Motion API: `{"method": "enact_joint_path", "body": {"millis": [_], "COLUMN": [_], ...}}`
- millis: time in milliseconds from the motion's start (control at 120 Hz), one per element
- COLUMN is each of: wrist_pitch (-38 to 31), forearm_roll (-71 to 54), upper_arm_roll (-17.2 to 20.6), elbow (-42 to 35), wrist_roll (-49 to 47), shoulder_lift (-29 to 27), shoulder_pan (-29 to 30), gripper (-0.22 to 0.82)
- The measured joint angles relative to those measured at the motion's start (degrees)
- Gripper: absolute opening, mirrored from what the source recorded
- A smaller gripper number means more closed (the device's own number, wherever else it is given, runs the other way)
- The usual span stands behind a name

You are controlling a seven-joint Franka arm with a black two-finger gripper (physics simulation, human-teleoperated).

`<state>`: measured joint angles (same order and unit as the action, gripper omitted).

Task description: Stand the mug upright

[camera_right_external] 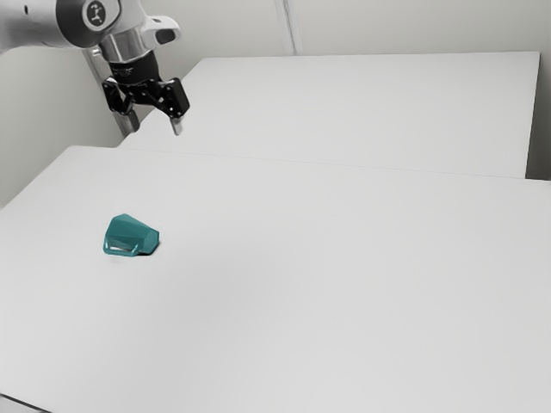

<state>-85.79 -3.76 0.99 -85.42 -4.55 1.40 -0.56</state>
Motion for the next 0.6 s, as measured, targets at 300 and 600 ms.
{"method": "enact_joint_path", "body": {"millis": [300,600], "wrist_pitch": [-1.05,-7.16], "forearm_roll": [-0.17,0.93], "upper_arm_roll": [0.24,0.16], "elbow": [-1.68,-19.42], "wrist_roll": [-0.57,-2.09], "shoulder_lift": [-2.01,-12.04], "shoulder_pan": [-1.29,5.32], "gripper": [0.6,0.6]}}
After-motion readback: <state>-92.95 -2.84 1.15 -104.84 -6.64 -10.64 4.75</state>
